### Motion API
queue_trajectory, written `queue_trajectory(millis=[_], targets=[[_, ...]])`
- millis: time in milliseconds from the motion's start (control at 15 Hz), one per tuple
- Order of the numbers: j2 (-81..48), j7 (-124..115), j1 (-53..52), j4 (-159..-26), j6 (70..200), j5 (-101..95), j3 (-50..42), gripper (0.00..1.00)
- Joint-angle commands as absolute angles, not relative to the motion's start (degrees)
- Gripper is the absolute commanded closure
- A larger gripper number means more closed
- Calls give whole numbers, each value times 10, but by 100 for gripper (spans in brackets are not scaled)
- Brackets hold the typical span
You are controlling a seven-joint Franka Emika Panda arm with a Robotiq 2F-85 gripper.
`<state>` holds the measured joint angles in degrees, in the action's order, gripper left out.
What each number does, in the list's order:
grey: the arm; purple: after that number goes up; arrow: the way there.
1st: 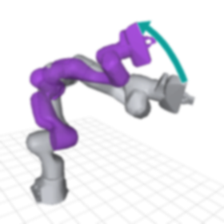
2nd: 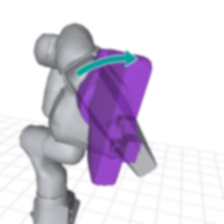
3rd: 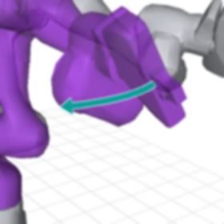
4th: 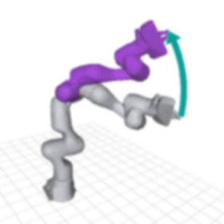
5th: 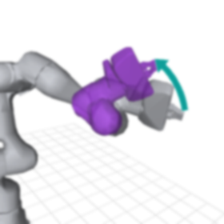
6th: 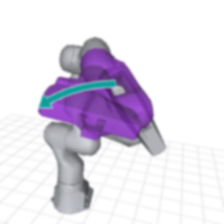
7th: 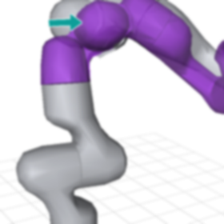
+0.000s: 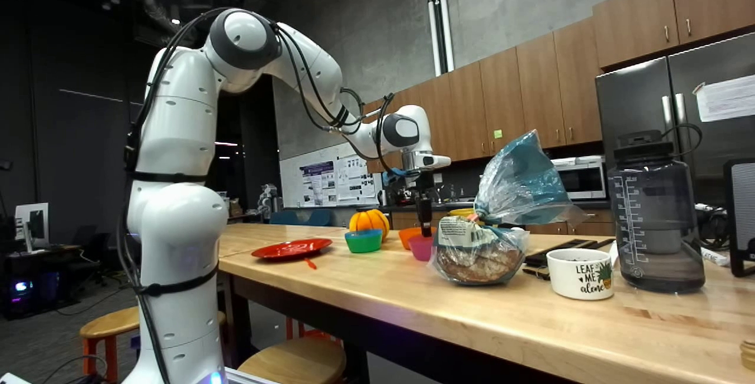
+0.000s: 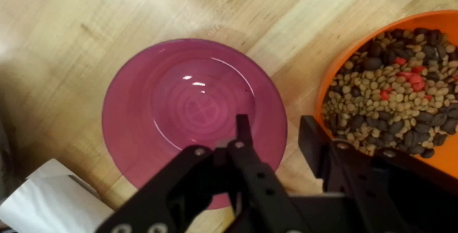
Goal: Move the pink bowl backwards slightly
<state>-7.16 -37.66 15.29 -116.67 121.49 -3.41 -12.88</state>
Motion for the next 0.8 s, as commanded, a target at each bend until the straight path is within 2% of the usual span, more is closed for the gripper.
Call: queue_trajectory(millis=[0, 267, 733], targets=[[-47, -381, 141, -1184, 1215, -15, -136, 27], [-3, -386, 132, -1217, 1223, -13, -132, 0], [86, -316, 109, -1289, 1230, 10, -105, 0]])
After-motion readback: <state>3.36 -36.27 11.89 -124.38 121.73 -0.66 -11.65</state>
